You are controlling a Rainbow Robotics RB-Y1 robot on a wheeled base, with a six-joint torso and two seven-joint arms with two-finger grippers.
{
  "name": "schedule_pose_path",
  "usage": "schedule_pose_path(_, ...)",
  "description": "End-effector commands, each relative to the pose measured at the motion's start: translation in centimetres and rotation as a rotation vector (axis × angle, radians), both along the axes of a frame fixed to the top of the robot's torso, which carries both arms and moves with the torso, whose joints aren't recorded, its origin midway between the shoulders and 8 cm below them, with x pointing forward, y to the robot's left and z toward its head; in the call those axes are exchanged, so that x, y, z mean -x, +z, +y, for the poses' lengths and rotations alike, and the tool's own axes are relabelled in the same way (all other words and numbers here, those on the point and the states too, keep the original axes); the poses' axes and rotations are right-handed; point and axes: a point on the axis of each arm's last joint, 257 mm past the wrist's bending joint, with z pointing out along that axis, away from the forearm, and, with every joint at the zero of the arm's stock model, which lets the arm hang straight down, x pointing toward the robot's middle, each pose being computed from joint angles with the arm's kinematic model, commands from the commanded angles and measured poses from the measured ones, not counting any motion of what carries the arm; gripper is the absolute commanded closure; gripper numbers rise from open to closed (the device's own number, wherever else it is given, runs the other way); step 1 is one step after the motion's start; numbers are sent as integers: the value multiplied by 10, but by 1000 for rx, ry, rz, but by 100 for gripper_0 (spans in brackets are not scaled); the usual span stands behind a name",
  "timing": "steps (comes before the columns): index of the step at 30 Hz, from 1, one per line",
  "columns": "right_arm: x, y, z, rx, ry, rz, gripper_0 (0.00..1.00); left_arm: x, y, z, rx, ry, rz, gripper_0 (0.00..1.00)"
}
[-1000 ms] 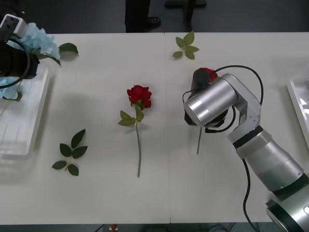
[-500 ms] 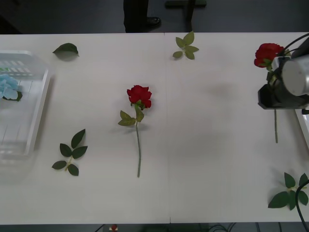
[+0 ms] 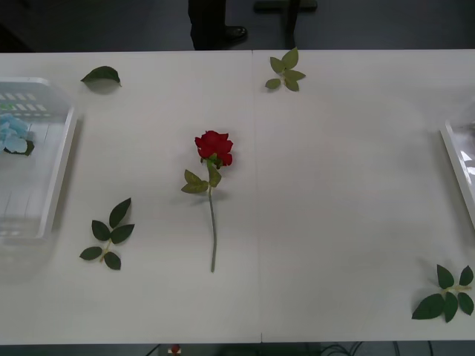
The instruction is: Place the red flowers into the right box and the blue flowers into the left box. If a person shows an open palm, hand one flower to the person first, then continue sorting.
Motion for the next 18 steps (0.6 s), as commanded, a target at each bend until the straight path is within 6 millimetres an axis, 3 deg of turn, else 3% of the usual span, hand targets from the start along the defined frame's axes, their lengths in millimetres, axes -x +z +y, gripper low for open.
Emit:
schedule_pose_path(1,-10,21,-33,103,52,-6,100,3,27,24,-99,29,-38,100)
schedule_pose_path(7,-18,12,-58,100,59,-30,100,2,19,22,-114,21,-34,98)
schedule_pose_path(10,-19,5,-77,122,62,-32,100,1,17,19,-110,13,-31,50)
schedule_pose_path(13,-17,-5,-100,158,66,-23,100,4,10,13,-83,-2,-5,26)
schedule_pose_path(18,-9,-21,-114,141,46,1,100,11,1,-2,2,-44,40,3)
